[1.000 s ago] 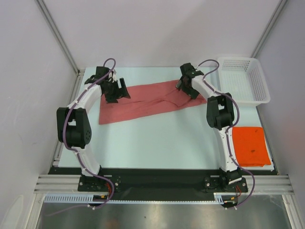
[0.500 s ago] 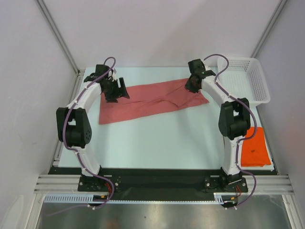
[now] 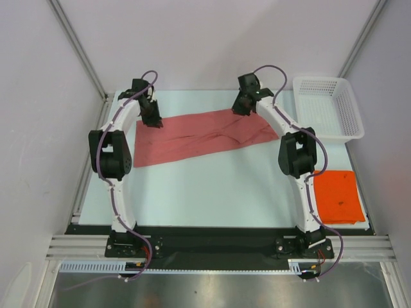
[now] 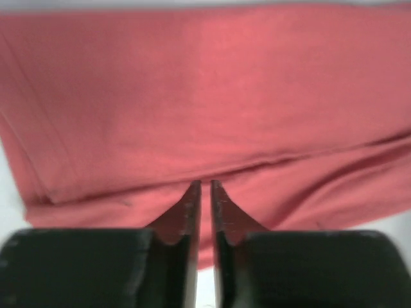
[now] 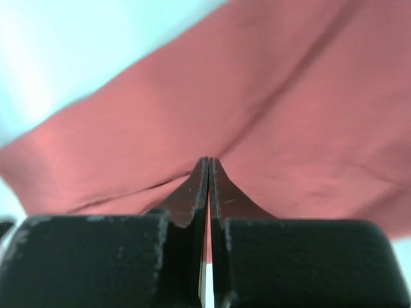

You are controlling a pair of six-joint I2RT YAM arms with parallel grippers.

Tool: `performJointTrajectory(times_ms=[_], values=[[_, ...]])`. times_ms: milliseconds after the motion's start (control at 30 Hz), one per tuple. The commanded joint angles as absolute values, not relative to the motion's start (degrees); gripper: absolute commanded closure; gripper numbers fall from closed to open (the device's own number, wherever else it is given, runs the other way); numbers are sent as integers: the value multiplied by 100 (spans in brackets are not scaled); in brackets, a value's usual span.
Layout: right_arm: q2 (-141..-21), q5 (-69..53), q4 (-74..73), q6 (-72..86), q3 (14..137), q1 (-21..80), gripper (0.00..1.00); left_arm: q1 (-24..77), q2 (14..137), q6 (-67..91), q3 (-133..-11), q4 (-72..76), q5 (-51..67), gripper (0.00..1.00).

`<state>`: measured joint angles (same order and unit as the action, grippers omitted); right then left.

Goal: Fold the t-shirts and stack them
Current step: Fold the tshirt

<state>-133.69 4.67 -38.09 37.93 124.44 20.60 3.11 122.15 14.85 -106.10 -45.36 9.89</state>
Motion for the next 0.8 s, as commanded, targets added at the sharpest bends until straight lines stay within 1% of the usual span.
performJointTrajectory(times_ms=[0,33,167,233,300,433,567,767], values=[[-13500,-271,-3780,3490,12815,2425,100,158,12577,1353,-11407,-4859,765,88],[-13552,-420,-3666,3341,12832,2513,100,106,12577,1432,-11408,-4956,712,100],[-13790,-1245,-3297,3190,12955,3022,100,18,11631,1801,-10558,-4395,449,100],[-14017,-1467,-2851,3304,13034,3286,100,18,11470,1863,-10451,-4368,335,100],[-14298,-1556,-2743,3375,13621,3601,100,-139,11365,1802,-10380,-4394,308,100],[-14984,-1459,-2768,3734,14527,4025,100,-307,11145,1898,-9985,-4386,351,100],[-15178,-1013,-2838,3745,14555,4464,100,-404,10811,2012,-9433,-4210,457,100],[-15293,-248,-2664,3428,14484,4851,100,-492,10346,2083,-9053,-4061,624,100]])
